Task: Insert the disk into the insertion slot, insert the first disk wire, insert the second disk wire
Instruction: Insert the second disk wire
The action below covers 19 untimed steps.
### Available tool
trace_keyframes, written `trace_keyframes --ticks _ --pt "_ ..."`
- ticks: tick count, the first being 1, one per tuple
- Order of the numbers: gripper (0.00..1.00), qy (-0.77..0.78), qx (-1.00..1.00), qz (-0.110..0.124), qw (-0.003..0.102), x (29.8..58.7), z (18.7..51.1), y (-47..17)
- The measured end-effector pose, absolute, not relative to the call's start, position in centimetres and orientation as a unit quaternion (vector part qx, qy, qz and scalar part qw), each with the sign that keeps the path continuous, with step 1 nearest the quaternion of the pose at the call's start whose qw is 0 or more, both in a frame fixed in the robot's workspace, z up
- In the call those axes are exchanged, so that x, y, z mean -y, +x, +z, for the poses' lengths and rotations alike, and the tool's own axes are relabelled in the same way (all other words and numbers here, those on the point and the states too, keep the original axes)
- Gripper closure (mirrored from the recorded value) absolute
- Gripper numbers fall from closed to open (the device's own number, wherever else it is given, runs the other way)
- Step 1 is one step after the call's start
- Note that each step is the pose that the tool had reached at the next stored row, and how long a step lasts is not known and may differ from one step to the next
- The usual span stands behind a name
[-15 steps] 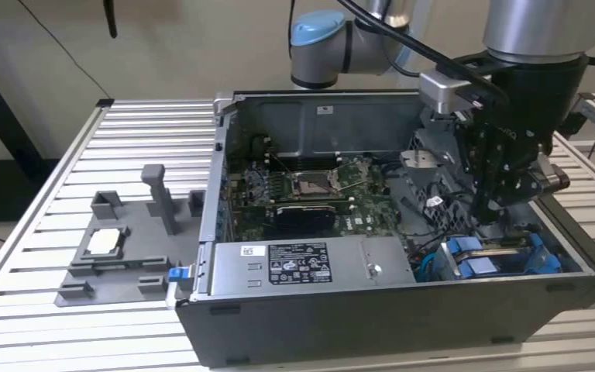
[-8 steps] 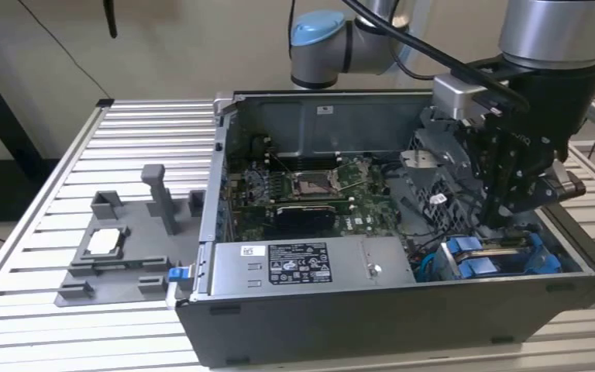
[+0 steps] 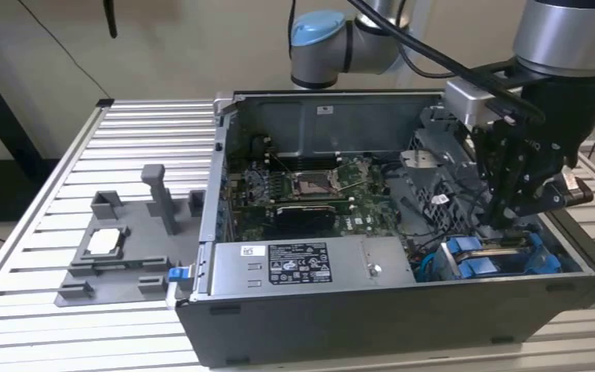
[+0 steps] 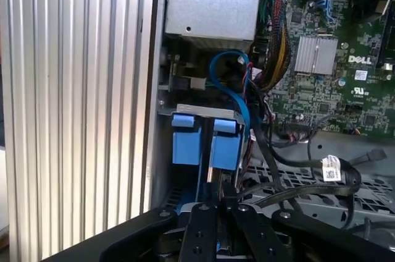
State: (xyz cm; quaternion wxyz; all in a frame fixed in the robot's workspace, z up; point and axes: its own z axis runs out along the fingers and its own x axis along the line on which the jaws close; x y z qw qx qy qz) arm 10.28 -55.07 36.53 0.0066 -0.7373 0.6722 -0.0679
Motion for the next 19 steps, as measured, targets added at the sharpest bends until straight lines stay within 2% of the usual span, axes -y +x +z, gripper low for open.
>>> trace_keyframes --ticks 3,5,7,12,19 --pt "0.84 -0.735 -0.676 -0.05 0.026 55.1 36.5 10.3" --pt "0.84 -0.734 -0.676 -0.044 0.032 55.1 36.5 10.3" --pt "0.84 -0.735 -0.677 -0.04 0.03 55.3 36.5 10.4" --pt "0.84 -0.735 -0.677 -0.022 0.014 55.6 36.4 10.9" --pt "0.84 -0.735 -0.678 -0.012 0.017 55.9 36.1 11.6"
